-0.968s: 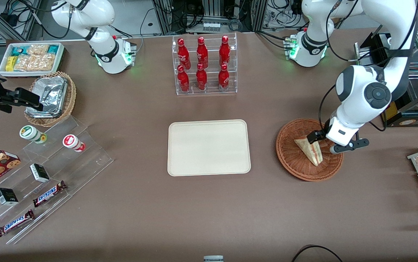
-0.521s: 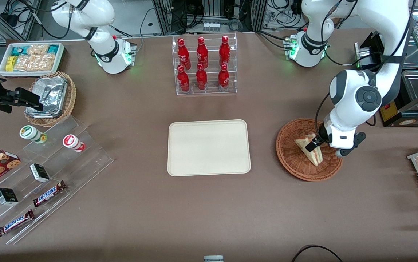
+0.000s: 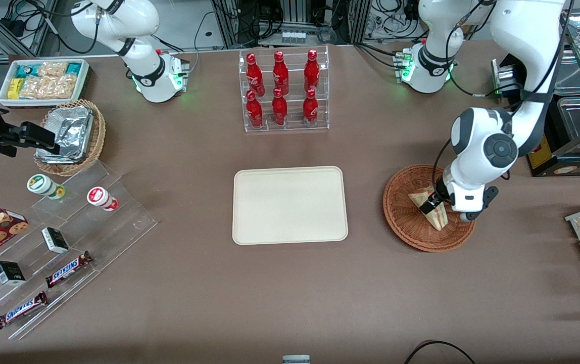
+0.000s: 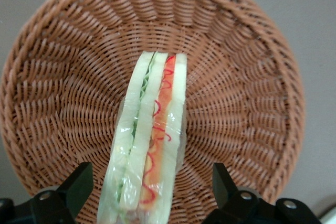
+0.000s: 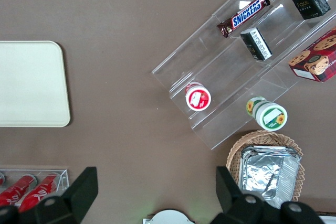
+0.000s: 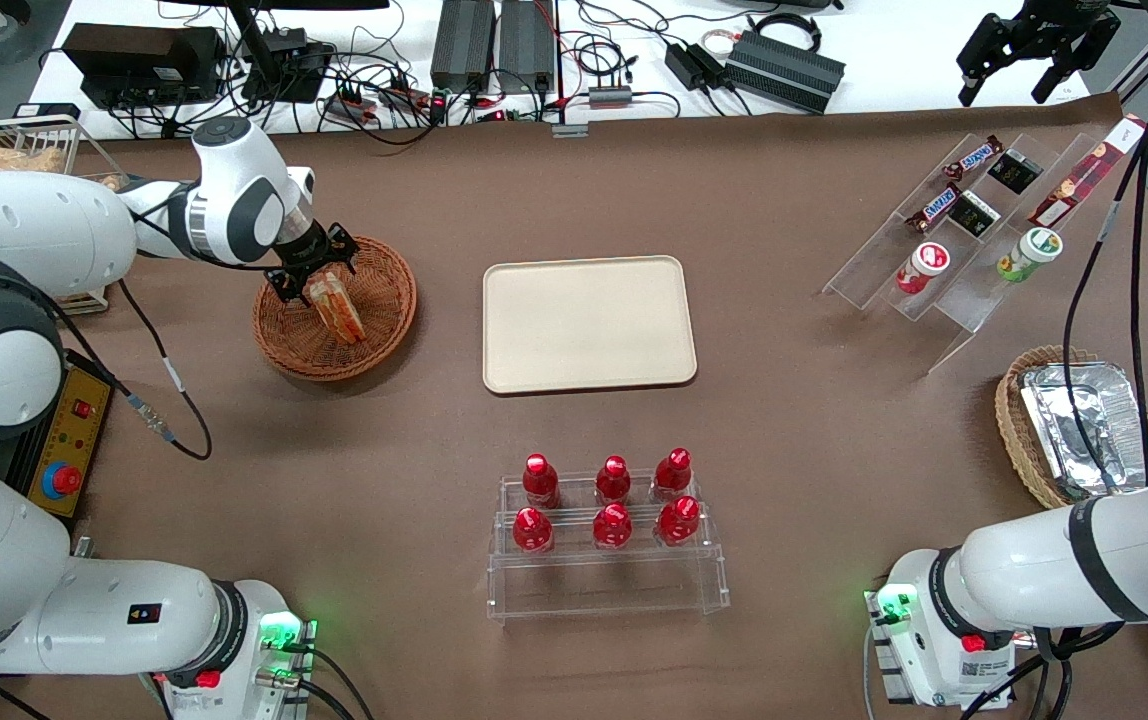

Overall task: Place sandwich from basket to tray
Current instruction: 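Lower the left gripper and close it on the wrapped sandwich, then lift the sandwich and carry it toward the cream tray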

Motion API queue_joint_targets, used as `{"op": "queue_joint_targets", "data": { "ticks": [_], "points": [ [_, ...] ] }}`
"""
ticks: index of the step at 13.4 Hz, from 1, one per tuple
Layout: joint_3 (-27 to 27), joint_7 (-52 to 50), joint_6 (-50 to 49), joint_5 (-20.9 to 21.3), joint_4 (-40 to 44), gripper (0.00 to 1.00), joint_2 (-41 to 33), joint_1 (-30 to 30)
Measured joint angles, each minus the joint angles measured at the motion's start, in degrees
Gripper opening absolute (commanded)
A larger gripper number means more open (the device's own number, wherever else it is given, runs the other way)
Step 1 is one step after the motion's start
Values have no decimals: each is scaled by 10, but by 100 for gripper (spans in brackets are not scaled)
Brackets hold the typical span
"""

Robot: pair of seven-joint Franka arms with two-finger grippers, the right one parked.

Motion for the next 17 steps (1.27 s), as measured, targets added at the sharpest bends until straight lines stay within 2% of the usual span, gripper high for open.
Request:
{"op": "queue_joint_targets", "data": {
  "ticks": [1, 2, 8, 12, 17],
  "points": [
    [0, -1, 1, 0, 0, 20, 8, 0],
    [-1, -2, 1, 0, 0, 0, 12, -1],
    [-2, 62, -104, 1, 28, 0, 7, -6],
    [-4, 72, -246, 1, 168, 0, 6, -25],
    [-7, 71, -263, 0, 263, 0, 64, -114]
  ]
}}
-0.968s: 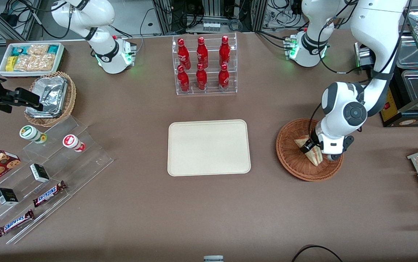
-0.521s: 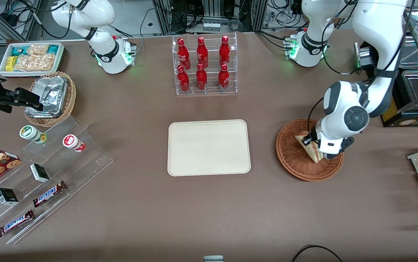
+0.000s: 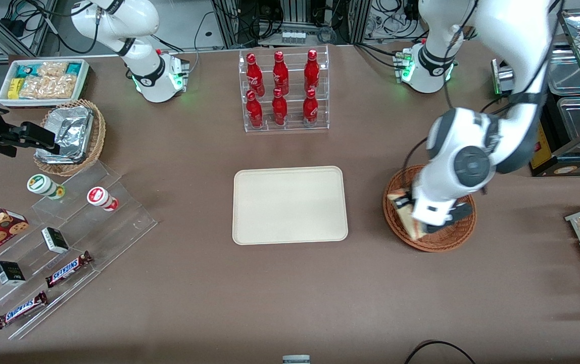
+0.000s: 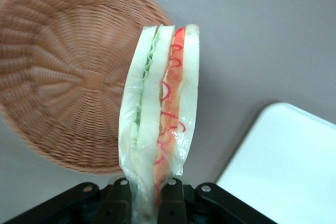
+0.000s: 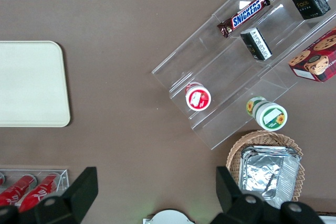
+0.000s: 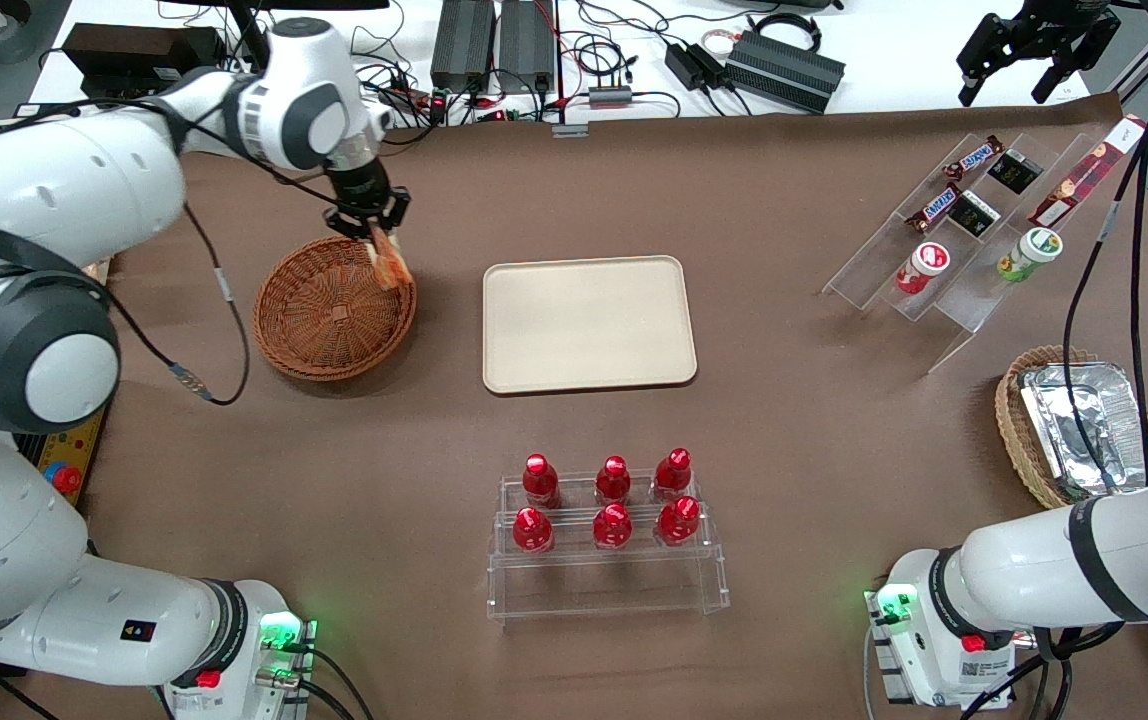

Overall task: Place sandwich from basket to tray
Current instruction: 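Lift the sandwich and carry it toward the cream tray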

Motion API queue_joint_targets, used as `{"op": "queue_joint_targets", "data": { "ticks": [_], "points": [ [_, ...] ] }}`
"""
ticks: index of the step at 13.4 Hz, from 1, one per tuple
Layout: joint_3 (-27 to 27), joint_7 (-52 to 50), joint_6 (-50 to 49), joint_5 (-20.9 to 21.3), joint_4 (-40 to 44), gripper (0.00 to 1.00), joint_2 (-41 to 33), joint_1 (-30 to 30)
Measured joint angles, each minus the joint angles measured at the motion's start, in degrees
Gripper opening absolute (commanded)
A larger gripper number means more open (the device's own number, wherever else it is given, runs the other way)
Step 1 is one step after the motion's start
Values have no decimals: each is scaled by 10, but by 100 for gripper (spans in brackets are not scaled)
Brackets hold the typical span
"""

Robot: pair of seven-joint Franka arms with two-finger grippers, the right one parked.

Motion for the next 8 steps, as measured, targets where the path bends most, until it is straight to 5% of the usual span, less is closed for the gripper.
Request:
{"op": "queue_joint_targets", "data": {
  "ticks": [8],
  "points": [
    [-2, -36, 4, -1, 199, 0, 189, -190]
  ]
}}
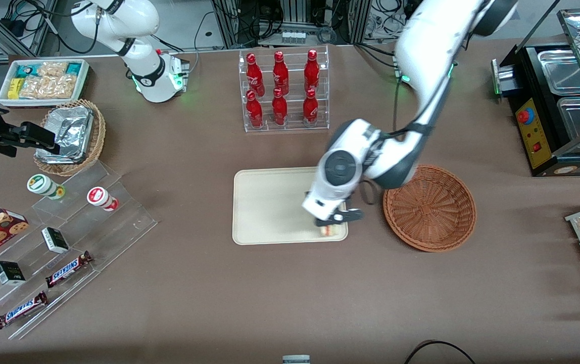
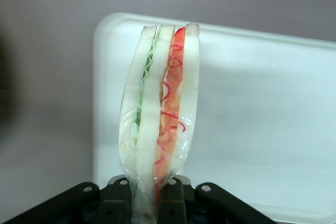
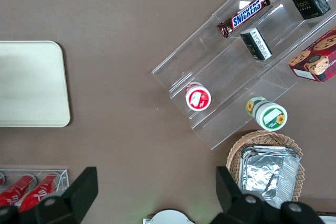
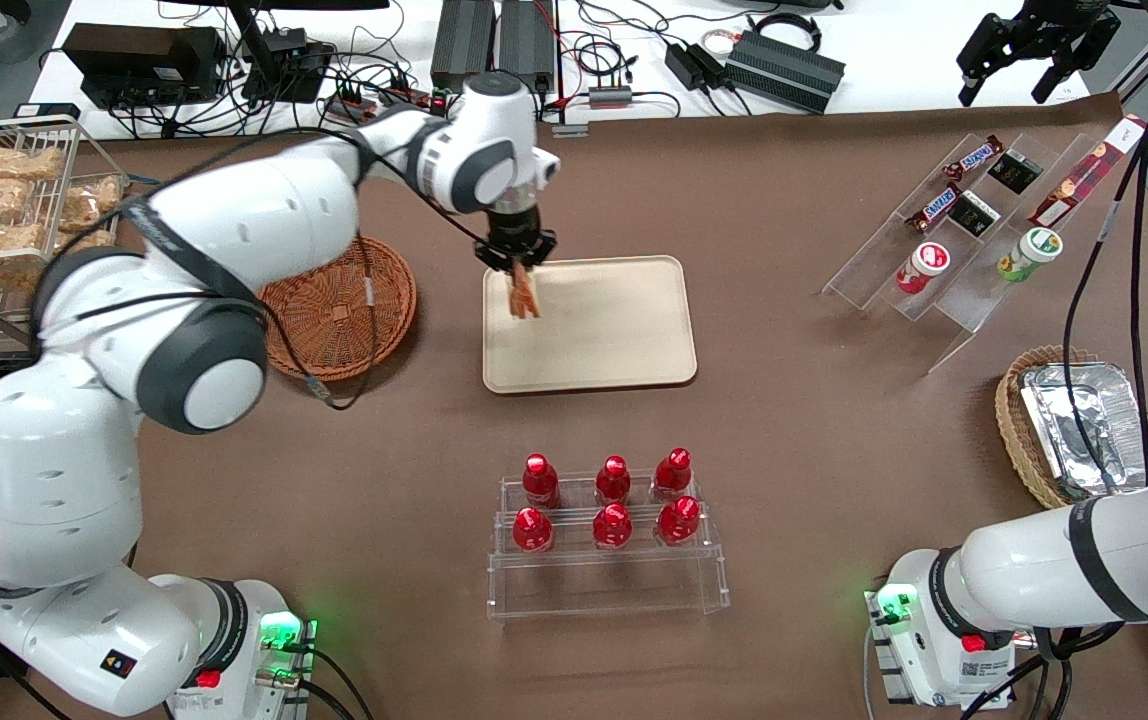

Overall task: Place sandwich from basket to tray
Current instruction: 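Lift the sandwich and carry it toward the cream tray, then lower the sandwich onto the tray's center with the left gripper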

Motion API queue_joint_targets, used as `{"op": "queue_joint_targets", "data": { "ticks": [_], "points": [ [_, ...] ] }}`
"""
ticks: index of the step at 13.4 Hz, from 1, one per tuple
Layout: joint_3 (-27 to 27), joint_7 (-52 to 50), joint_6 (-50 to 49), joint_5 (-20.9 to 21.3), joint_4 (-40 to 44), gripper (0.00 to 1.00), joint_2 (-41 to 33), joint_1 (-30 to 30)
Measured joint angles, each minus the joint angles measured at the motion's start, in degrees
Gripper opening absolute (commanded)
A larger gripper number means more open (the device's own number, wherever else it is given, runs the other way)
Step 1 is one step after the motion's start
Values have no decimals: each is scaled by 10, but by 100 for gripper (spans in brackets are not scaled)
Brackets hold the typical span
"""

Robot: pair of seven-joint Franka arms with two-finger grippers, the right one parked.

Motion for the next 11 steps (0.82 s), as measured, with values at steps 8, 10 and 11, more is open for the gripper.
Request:
{"op": "queue_joint_targets", "data": {
  "ticks": [8, 10, 11],
  "points": [
    [5, -63, -52, 1, 159, 0, 123, -81],
    [5, -65, -61, 1, 165, 0, 128, -83],
    [5, -66, -63, 1, 166, 0, 130, -84]
  ]
}}
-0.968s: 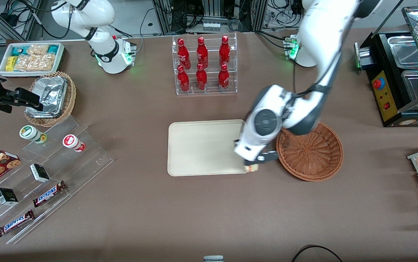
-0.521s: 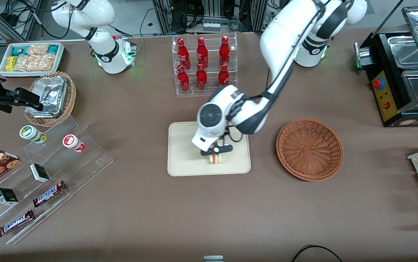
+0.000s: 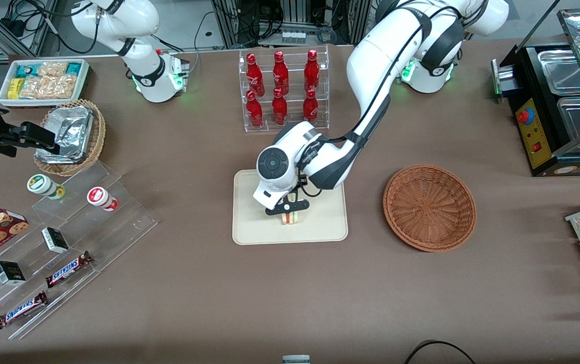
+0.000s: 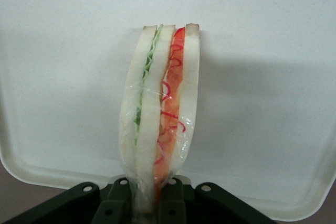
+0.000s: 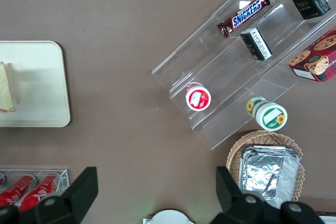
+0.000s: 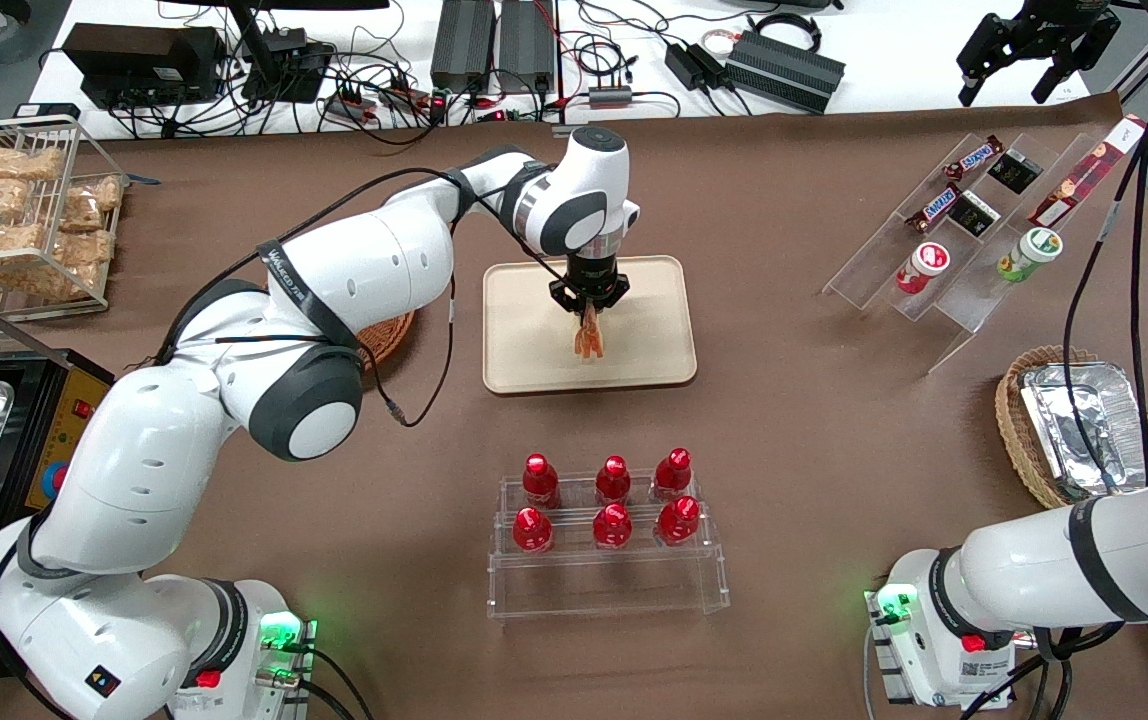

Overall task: Place sandwich from basket to tray
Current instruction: 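Lower the sandwich onto the tray's center with the left gripper, then open the left gripper and raise it away from the sandwich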

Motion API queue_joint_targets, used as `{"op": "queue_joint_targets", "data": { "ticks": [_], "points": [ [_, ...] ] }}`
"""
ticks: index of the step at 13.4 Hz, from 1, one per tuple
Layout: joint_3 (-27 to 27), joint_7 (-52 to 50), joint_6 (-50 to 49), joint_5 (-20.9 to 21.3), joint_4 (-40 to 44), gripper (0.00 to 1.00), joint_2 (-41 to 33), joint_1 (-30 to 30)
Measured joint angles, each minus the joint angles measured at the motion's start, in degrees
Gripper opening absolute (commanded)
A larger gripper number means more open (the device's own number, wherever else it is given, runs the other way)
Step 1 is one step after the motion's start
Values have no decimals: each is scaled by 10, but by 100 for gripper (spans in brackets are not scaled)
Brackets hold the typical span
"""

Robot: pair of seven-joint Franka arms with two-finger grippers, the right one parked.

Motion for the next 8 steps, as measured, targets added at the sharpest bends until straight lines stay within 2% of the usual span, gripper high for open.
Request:
{"op": "queue_joint_targets", "data": {
  "ticks": [1, 2, 3, 8],
  "points": [
    [0, -2, 0, 0, 0, 0, 2, -1],
    [0, -6, 0, 0, 0, 46, 4, -2],
    [0, -7, 0, 0, 0, 99, 6, -2],
    [1, -9, 0, 0, 18, 100, 5, -1]
  ]
}}
